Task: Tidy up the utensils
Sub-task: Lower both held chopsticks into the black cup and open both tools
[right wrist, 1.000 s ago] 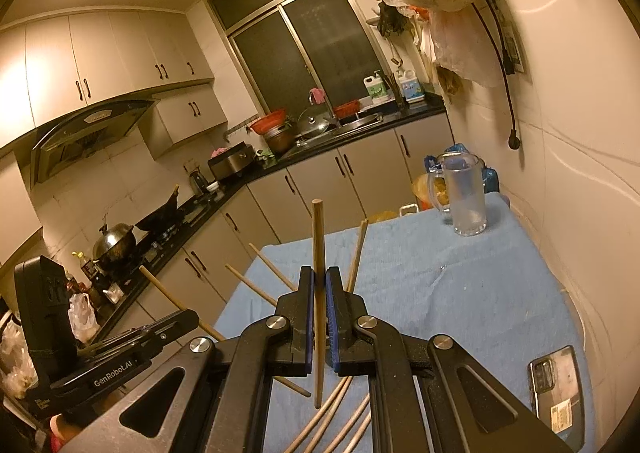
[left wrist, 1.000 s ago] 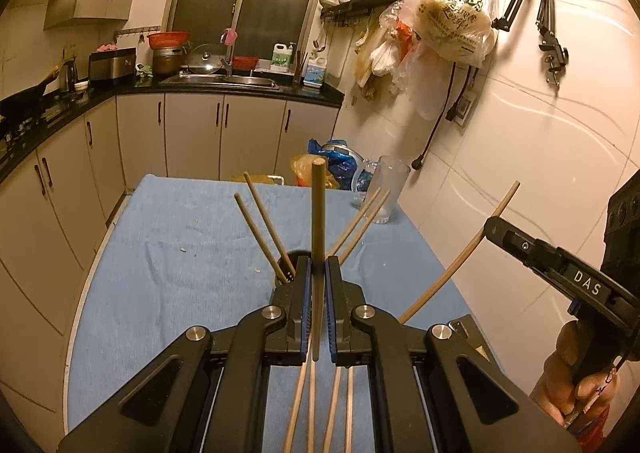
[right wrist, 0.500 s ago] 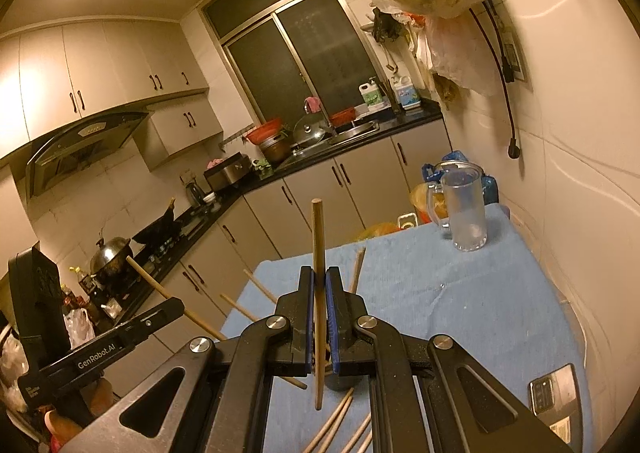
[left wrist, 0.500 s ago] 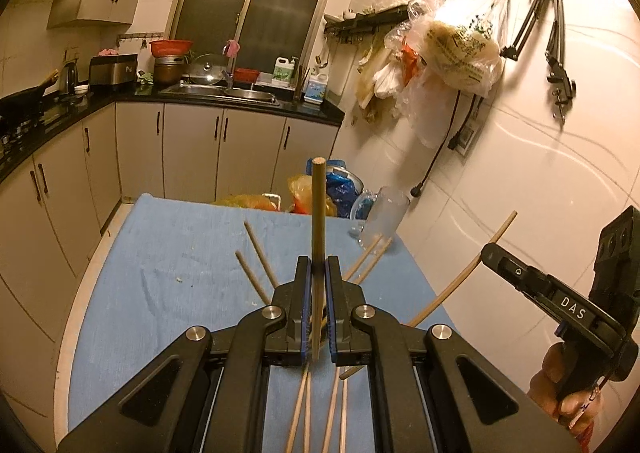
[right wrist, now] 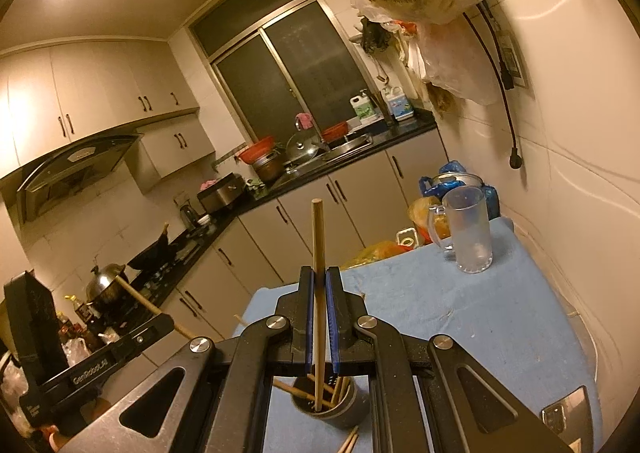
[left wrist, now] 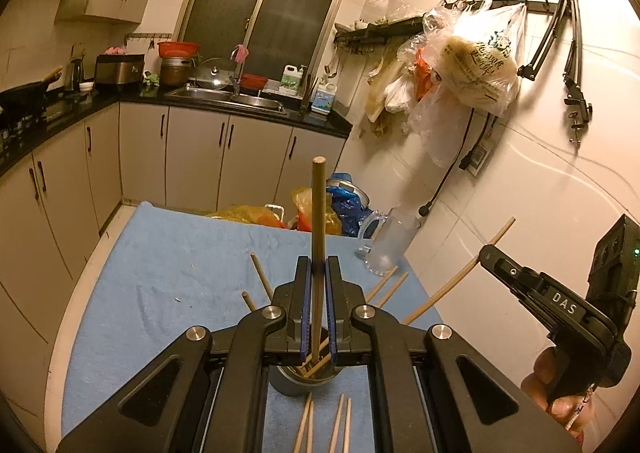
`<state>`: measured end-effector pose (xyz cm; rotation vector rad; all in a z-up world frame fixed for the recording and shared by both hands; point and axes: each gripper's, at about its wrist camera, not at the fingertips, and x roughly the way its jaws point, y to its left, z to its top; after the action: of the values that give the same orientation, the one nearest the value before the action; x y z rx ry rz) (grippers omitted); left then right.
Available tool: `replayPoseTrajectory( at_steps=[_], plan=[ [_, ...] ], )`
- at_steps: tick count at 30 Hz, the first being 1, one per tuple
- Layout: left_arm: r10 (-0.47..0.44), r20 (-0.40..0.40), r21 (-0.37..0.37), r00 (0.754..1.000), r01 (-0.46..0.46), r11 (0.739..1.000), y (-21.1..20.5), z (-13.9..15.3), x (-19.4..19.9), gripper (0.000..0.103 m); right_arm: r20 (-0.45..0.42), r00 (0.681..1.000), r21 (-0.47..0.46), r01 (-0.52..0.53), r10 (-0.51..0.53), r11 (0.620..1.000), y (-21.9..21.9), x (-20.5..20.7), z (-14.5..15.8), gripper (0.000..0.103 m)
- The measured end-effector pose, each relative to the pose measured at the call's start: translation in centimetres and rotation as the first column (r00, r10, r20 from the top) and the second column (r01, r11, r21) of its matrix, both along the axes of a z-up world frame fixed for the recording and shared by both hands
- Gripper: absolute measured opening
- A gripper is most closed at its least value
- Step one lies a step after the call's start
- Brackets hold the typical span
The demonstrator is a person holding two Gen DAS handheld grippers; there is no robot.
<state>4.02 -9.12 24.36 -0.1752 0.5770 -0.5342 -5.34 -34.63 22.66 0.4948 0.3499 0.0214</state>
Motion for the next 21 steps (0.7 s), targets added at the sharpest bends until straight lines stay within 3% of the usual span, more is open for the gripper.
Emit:
replayPoseTrajectory(
  at_steps=[21],
  plan=[
    [-0.027, -0.094, 0.05, 0.995, 0.032, 0.998, -0.9, -7.0, 1.4, 0.006, -0.163, 0.986, -0.001, -0.045, 0.044, 0.999, 1.7, 4.4, -7.0, 0.007]
  ],
)
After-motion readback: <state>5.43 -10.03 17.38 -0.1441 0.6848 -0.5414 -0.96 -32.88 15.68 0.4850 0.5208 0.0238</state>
